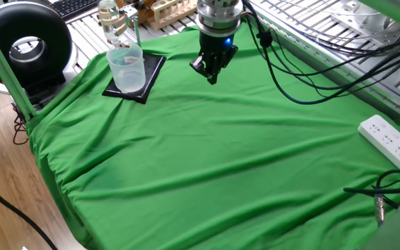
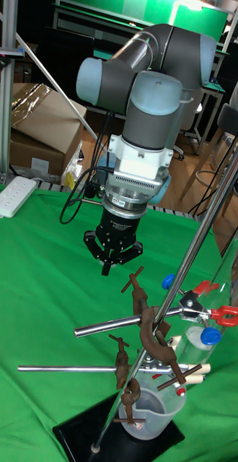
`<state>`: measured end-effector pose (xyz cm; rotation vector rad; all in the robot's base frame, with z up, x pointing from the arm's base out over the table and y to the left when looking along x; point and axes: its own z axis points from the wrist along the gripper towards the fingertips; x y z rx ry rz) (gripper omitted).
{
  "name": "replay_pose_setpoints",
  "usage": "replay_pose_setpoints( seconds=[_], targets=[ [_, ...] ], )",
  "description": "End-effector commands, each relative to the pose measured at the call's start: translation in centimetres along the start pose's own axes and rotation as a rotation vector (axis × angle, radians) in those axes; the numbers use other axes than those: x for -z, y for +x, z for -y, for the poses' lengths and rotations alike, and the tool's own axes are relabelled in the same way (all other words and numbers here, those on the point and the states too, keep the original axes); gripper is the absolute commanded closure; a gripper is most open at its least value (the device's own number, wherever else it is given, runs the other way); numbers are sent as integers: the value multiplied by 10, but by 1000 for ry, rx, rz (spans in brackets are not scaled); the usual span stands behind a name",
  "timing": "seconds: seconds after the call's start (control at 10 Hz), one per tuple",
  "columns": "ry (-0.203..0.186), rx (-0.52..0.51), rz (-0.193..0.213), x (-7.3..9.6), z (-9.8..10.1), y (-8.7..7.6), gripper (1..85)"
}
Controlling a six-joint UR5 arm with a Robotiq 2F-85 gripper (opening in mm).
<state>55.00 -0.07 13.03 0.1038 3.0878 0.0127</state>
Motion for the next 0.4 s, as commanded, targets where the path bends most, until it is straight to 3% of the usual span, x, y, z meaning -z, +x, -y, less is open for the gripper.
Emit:
replay_pose_setpoints(
  seconds=[0.0,0.3],
  targets=[
    [-26,-27,12,-5,-7,-14,843],
    [-50,-45,19,-3,-9,-14,843]
  ],
)
